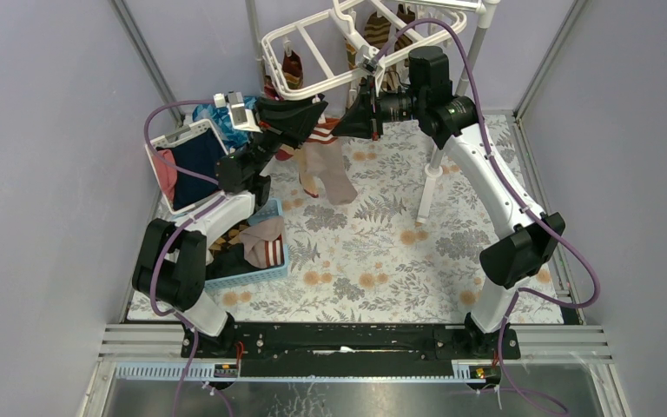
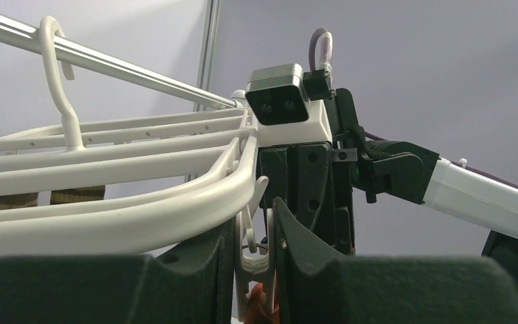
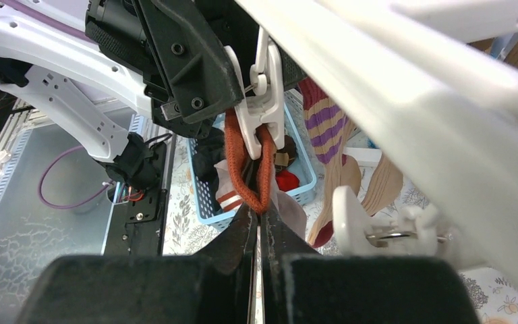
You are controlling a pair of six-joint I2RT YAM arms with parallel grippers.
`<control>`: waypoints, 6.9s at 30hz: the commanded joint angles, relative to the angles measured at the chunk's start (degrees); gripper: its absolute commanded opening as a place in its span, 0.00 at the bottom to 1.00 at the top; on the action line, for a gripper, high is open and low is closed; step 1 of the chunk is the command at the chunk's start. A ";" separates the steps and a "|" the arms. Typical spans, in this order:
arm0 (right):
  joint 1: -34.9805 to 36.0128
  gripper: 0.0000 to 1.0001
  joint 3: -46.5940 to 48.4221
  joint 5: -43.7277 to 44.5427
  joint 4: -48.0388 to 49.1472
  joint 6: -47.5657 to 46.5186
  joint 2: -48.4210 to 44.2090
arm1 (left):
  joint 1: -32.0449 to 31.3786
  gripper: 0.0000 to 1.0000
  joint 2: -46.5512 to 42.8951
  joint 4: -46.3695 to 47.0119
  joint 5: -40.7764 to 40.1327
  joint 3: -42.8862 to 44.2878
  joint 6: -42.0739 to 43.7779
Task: Clip the socks to the hanger
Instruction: Clamp the sock onto the hanger, then pick up the sock from the bin.
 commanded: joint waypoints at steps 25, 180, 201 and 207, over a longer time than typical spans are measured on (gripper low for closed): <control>0.35 0.65 -6.42 2.90 5.07 -1.85 -4.97 | 1.43 0.86 -8.29 2.04 -3.77 -10.32 -0.17; -9.45 0.00 -68.91 -22.10 63.42 30.79 -35.68 | -38.06 0.35 -45.62 -56.04 -43.36 -22.19 24.65; -13.72 0.00 -77.04 -13.97 45.93 33.22 -33.93 | -48.19 0.66 -43.28 -47.99 -18.59 -40.59 55.48; -13.87 0.00 -79.53 -8.53 52.36 44.13 -33.38 | -52.49 0.68 -33.53 -40.45 -27.74 -42.28 80.70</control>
